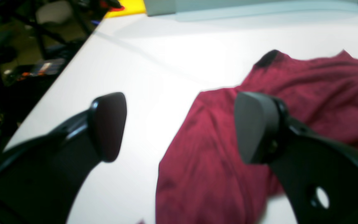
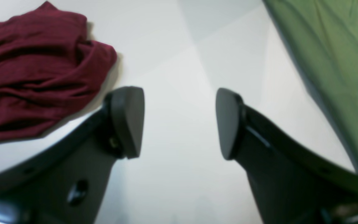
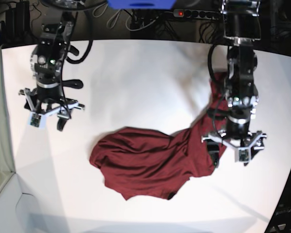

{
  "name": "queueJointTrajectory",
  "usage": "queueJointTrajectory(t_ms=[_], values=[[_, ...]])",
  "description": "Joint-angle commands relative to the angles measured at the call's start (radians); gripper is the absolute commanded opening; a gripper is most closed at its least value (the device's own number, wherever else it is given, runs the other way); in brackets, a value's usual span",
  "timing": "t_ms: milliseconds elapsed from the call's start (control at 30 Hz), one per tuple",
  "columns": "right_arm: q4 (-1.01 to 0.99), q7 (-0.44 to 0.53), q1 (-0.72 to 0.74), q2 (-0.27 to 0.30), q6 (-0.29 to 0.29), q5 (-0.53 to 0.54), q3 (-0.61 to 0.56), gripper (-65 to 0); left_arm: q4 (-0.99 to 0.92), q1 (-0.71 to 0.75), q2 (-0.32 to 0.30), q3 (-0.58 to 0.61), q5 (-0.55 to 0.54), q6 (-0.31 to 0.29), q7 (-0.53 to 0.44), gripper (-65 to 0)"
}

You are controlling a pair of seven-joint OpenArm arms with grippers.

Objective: Layout the t-shirt on the table in an organized manner, then fold the t-shirt properly
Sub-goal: 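Lift the shirt edge with the left gripper and release it, then grasp the shirt with both grippers near its middle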

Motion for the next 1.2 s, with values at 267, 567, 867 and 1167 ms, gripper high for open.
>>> queueJointTrajectory(t_ms=[267, 567, 867, 1167], values=[[0.018, 0.031, 0.015, 0.006, 0.0, 0.0, 0.004, -28.0, -0.467, -0.272, 0.048, -0.02, -0.001, 0.001, -0.006, -12.7], [0.018, 0.031, 0.019, 0.007, 0.0, 0.0, 0.003, -28.0, -0.666, -0.332, 0.07, -0.02, 0.001, -0.001, -0.088, -13.5], [0.018, 0.031, 0.041, 0.007, 0.0, 0.0, 0.0, -28.0, -0.726, -0.337, 0.067, -0.027, -0.002, 0.002, -0.12, -64.5], [0.018, 0.031, 0.07, 0.007, 0.0, 0.0, -0.003, -28.0, -0.285, -0.128, 0.068, -0.027, -0.002, 0.007, -0.115, -65.0]])
